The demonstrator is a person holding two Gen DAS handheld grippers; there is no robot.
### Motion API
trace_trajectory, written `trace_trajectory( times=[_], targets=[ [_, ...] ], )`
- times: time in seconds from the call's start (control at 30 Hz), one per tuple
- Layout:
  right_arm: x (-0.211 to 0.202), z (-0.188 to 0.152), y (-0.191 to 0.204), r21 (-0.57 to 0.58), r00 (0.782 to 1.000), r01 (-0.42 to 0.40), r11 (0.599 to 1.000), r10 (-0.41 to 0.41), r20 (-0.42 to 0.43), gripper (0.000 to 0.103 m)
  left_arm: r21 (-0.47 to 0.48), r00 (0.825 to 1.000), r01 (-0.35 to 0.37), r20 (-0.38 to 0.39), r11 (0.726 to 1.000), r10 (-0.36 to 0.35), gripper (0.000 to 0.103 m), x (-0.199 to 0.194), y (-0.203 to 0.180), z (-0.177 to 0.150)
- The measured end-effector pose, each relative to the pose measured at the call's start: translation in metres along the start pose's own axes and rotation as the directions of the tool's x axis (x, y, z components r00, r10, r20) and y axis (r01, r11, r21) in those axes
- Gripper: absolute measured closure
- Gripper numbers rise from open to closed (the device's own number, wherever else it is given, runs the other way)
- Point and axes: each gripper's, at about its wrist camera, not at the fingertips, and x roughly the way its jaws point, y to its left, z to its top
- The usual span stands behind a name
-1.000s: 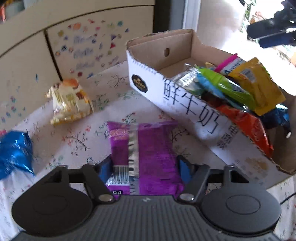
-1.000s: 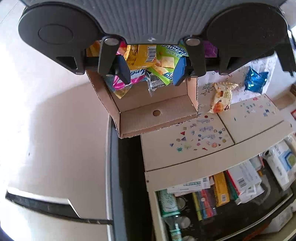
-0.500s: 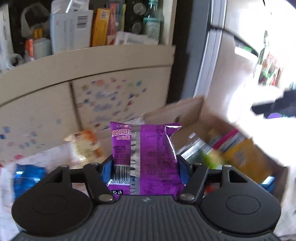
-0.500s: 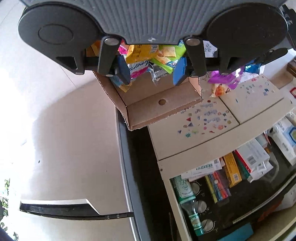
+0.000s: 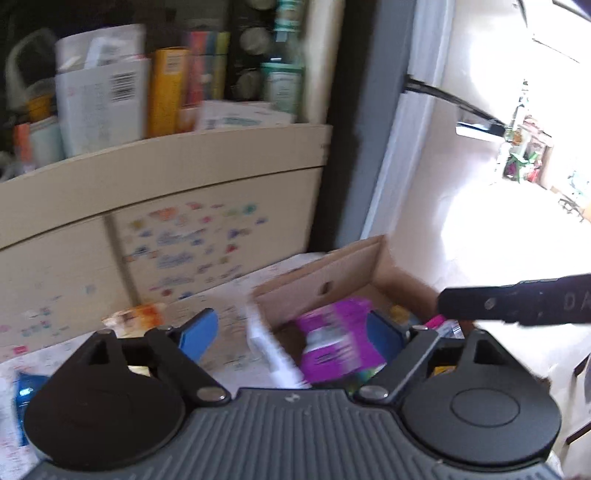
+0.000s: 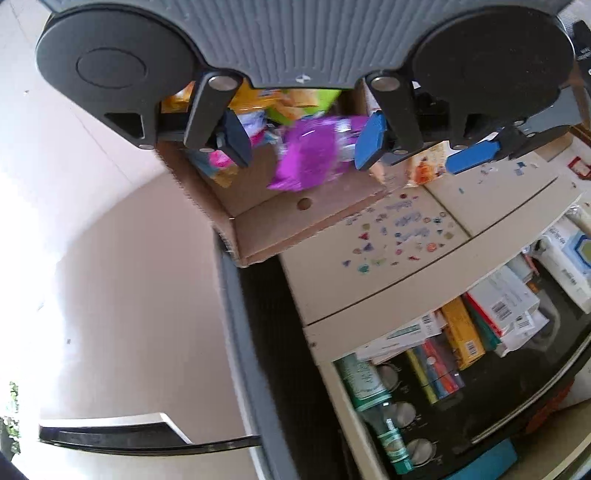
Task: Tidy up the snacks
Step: 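Withdraw both tools toward the blue foil bag and croissant packet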
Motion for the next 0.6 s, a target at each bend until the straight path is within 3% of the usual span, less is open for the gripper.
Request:
trace_trajectory(
  times=[0.23,0.47,0.6],
  targets=[
    [0.020,-0.010,0.033,-0.032,0.996,-0.078,0.996,0.076,-0.042,0.031,-0.084,0.990,-0.140,-0.005,0.987,0.140,0.011,-0.033,0.082,-0.018],
    [0.040,-0.023,0.071,-0.099,0.985,-0.157,0.983,0.148,-0.091,0.030,-0.276,0.956,-0.289,-0.036,0.917,0.290,0.009,-0.043,0.160,-0.040],
    [0.052,-0.030,0.088,-0.114,0.974,-0.203,0.973,0.189,-0.125,0.028,-0.258,0.942,-0.335,-0.060,0.906,0.331,0.009,-0.036,0.178,-0.050]
  ],
)
